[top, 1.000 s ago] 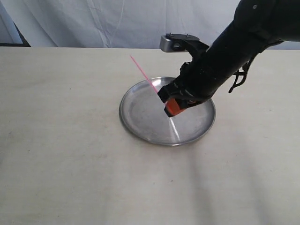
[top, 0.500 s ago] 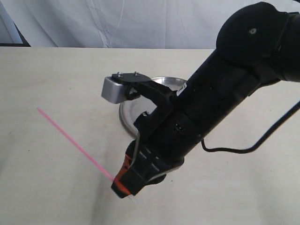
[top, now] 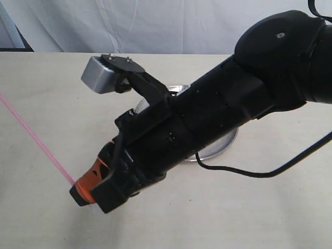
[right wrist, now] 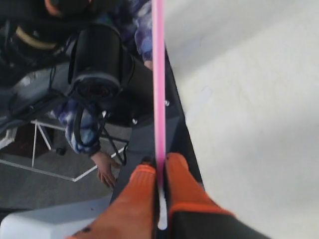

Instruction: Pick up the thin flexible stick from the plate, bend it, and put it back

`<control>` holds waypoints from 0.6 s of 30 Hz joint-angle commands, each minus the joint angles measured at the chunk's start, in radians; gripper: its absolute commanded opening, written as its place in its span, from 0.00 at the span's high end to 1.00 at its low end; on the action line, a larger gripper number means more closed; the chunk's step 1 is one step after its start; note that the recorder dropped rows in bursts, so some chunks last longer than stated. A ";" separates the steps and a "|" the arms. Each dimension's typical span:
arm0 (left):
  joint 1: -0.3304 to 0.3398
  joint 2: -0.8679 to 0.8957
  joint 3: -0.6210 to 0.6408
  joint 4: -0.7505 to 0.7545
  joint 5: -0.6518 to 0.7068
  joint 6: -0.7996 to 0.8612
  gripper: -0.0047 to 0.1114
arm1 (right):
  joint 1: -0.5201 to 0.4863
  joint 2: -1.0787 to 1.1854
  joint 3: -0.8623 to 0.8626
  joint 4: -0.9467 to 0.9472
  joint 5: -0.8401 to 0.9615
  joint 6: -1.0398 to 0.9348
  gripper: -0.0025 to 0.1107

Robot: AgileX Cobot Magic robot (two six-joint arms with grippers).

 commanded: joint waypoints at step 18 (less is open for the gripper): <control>-0.010 -0.002 0.004 0.142 -0.044 -0.096 0.48 | 0.136 0.081 0.001 0.156 0.027 -0.145 0.99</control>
